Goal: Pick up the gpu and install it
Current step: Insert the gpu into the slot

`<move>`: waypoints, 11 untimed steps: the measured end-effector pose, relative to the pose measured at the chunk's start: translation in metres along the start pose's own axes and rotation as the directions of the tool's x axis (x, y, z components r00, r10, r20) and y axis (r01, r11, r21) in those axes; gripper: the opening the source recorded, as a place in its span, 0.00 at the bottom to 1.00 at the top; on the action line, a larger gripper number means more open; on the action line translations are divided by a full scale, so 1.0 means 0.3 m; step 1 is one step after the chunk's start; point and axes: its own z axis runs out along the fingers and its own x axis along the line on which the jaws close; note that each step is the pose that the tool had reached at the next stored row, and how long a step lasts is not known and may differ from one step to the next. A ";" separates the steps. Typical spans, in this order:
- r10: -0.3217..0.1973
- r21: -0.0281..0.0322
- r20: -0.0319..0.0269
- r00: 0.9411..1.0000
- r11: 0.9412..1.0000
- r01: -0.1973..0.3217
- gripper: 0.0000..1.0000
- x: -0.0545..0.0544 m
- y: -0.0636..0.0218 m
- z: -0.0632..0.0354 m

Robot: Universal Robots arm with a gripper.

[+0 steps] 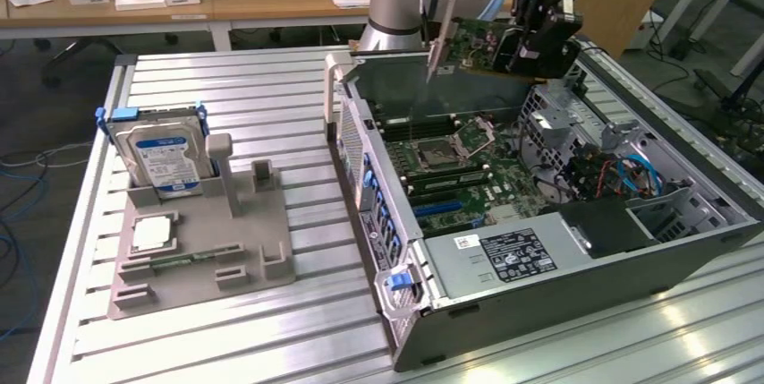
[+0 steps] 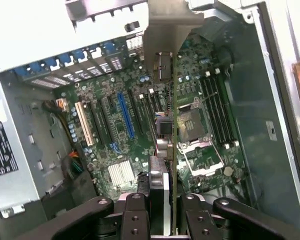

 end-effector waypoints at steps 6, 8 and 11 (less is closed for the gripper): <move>-0.109 -0.005 -0.002 0.994 0.994 0.109 0.28 0.001 0.000 0.020; -0.143 -0.006 -0.003 0.990 0.990 0.143 0.28 0.001 -0.001 0.030; -0.177 -0.005 -0.003 0.984 0.984 0.177 0.28 0.001 -0.001 0.041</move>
